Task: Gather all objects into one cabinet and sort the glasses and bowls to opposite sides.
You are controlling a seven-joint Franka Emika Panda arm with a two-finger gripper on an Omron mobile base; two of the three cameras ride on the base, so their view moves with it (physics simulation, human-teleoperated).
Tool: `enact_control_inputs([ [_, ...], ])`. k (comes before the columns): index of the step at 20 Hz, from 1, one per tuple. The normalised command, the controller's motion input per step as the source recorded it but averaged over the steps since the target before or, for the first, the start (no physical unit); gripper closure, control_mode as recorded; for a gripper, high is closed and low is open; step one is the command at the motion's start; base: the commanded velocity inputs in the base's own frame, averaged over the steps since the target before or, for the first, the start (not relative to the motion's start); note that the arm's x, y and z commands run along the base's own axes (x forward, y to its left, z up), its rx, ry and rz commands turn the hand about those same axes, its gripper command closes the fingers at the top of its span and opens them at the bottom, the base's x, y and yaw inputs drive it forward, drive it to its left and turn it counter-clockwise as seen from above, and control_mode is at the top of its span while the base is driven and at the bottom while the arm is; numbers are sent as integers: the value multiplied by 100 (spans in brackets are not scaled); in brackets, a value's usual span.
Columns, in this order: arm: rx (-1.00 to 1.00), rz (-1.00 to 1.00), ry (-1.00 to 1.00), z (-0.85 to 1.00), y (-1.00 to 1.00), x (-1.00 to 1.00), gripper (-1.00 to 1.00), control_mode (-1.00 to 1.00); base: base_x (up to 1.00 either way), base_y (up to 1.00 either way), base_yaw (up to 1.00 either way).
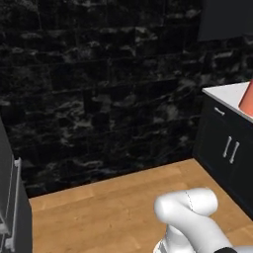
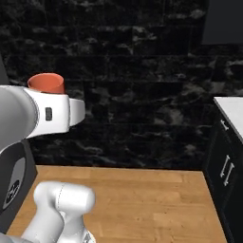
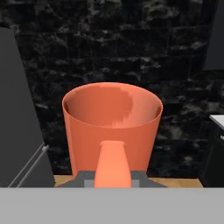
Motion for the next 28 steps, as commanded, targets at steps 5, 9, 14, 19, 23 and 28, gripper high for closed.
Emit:
enact_control_inputs([
  [5,0,0,0,0,0,0,100,100,100,0,0],
  [9,0,0,0,0,0,0,100,100,100,0,0],
  [14,0,0,0,0,0,0,100,100,90,0,-5],
  [19,0,0,0,0,0,0,100,100,35,0,-41],
  [23,0,0,0,0,0,0,100,100,21,0,-58],
  [28,0,0,0,0,0,0,100,100,29,0,-56],
])
